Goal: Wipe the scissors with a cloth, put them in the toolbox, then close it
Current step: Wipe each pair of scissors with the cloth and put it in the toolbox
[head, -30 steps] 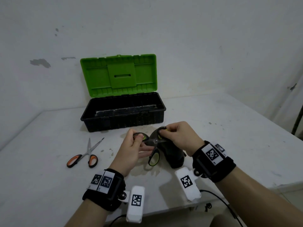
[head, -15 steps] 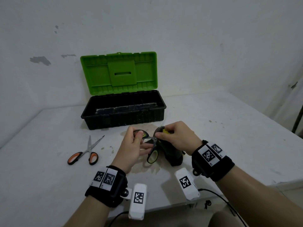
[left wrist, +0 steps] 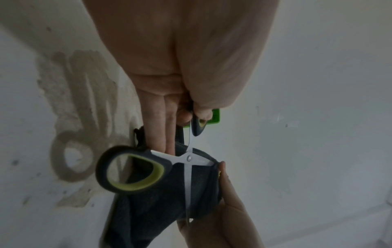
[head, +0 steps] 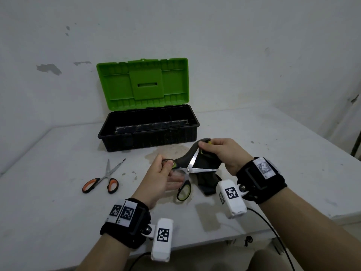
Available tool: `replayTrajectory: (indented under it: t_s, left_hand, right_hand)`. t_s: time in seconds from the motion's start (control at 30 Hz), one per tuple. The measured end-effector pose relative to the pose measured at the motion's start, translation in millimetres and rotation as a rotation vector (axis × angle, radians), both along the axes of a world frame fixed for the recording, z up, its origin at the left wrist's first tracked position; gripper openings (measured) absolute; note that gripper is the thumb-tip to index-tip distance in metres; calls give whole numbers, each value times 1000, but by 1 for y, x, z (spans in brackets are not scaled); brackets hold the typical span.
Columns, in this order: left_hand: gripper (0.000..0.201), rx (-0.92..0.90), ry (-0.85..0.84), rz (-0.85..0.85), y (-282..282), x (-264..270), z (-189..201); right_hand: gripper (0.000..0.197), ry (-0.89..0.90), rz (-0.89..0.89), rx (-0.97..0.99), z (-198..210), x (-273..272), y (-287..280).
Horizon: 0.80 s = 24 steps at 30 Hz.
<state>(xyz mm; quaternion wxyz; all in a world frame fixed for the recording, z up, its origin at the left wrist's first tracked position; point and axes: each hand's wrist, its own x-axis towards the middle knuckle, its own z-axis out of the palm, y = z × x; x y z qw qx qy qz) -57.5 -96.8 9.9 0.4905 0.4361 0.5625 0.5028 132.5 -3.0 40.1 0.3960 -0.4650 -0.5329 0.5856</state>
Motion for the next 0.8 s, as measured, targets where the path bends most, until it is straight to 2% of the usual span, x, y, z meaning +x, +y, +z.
replayTrajectory:
  t_s: [0.1,0.27,0.4,0.47,0.57,0.7,0.8]
  left_hand:
    - [17,5,-4,32,2,1,0]
    - [17,29,72,7,5,4,6]
    - [17,17,123,-41,6,1,8]
    - [16,7,111,-60,5,0,9]
    - [17,9,83,-63,4,-1,10]
    - [17,0,77,-54,4,-1,8]
    - [18,-9,86,-17,4,-1,4]
  right_hand:
    - [36,-29,35,-11,-10,1,-4]
    - [18,-149,145,-16,-15,-3,-9]
    - [27,-204,181,-55,-15,-4,-5]
    - [27,-185,174,-60,-17,-5,-6]
    - [15,-113,143,-59,-13,-5,-6]
    - [25,10,53,-52,-6,2,2]
    - [16,78,-24,-61,-7,8,4]
